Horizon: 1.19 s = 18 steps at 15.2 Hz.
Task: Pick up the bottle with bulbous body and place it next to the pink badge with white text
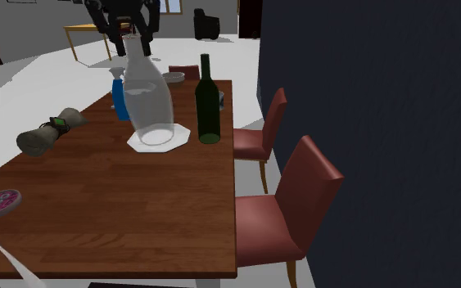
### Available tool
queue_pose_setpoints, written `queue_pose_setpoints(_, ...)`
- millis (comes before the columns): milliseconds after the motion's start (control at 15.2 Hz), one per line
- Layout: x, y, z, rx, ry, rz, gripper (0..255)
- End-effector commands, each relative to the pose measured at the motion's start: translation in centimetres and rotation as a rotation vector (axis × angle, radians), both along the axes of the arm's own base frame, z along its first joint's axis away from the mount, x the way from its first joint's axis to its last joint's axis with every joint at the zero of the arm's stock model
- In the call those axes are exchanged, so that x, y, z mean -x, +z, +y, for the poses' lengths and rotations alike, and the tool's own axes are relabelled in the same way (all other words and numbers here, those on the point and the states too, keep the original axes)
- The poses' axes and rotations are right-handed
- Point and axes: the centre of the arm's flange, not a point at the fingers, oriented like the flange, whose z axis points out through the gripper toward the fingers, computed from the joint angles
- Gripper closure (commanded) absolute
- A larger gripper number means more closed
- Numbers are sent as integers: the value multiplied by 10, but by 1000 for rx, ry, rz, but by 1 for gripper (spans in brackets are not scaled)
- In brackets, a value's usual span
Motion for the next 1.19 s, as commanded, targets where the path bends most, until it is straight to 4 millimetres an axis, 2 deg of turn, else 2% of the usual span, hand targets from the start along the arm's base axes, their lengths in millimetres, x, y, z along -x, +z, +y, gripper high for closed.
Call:
queue_pose_setpoints(0, 14, 10, 18, 0, -1, 0, 255)
queue_pose_setpoints(1122, 134, 104, 183, 0, -1, 0, 255)
